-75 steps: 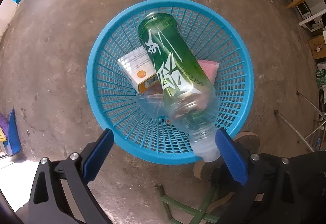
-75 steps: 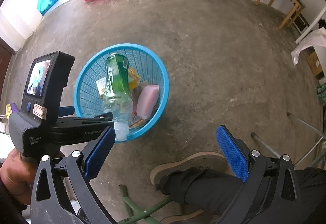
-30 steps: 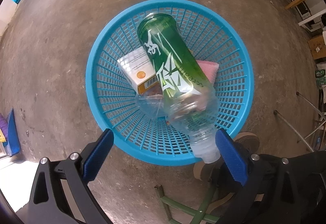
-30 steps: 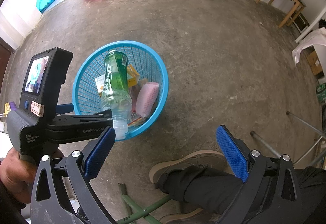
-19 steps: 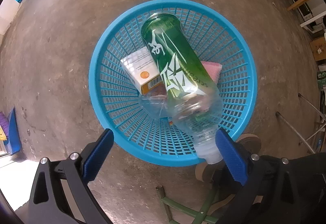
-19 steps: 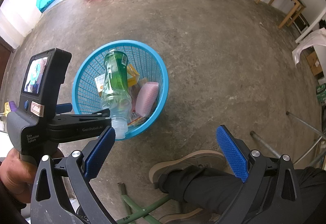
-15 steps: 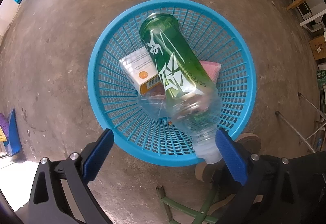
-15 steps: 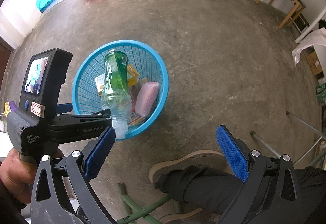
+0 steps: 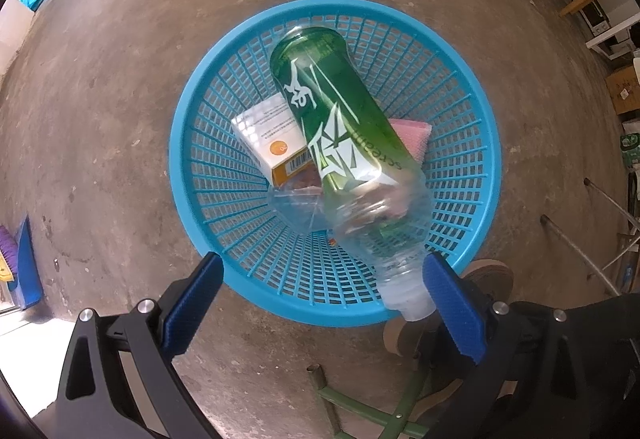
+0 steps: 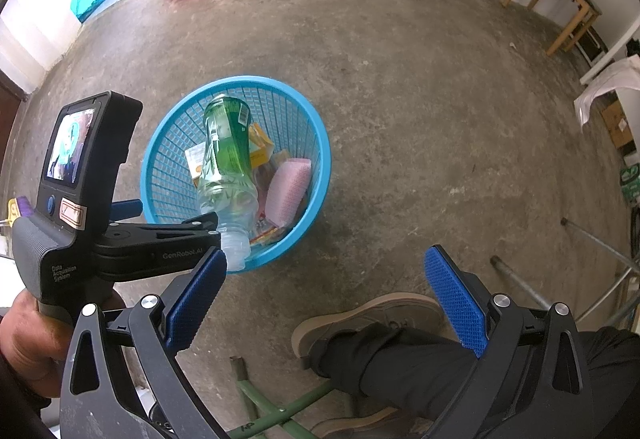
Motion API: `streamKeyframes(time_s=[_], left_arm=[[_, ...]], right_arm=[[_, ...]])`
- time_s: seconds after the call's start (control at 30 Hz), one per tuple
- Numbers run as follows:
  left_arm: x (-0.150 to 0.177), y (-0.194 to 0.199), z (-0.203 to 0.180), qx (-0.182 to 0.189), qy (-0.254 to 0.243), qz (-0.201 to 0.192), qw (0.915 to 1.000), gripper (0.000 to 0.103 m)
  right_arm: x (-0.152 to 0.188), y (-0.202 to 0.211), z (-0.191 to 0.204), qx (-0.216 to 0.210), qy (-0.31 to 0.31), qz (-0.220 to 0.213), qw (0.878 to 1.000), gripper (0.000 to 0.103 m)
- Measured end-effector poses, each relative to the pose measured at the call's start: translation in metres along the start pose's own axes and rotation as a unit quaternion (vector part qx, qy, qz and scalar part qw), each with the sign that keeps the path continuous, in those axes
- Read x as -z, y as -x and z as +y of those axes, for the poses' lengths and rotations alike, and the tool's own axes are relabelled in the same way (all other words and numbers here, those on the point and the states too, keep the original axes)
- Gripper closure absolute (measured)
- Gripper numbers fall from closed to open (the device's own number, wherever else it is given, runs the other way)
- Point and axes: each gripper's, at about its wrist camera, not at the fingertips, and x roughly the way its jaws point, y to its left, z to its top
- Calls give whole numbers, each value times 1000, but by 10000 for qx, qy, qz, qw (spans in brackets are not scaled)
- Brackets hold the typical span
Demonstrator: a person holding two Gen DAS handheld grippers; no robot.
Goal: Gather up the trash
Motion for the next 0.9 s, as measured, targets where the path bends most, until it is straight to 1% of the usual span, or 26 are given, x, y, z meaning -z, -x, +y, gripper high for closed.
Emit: streamKeyframes(time_s=[0.7,0.9], left_arm=[[2,-3,-9,130,-97,36,9999,5],[0,-2,-7,108,-50,26,9999,5]], right_arm=[[0,-1,1,8,8,10,10000,8],[-1,-1,1,6,-1,11,10000,8]])
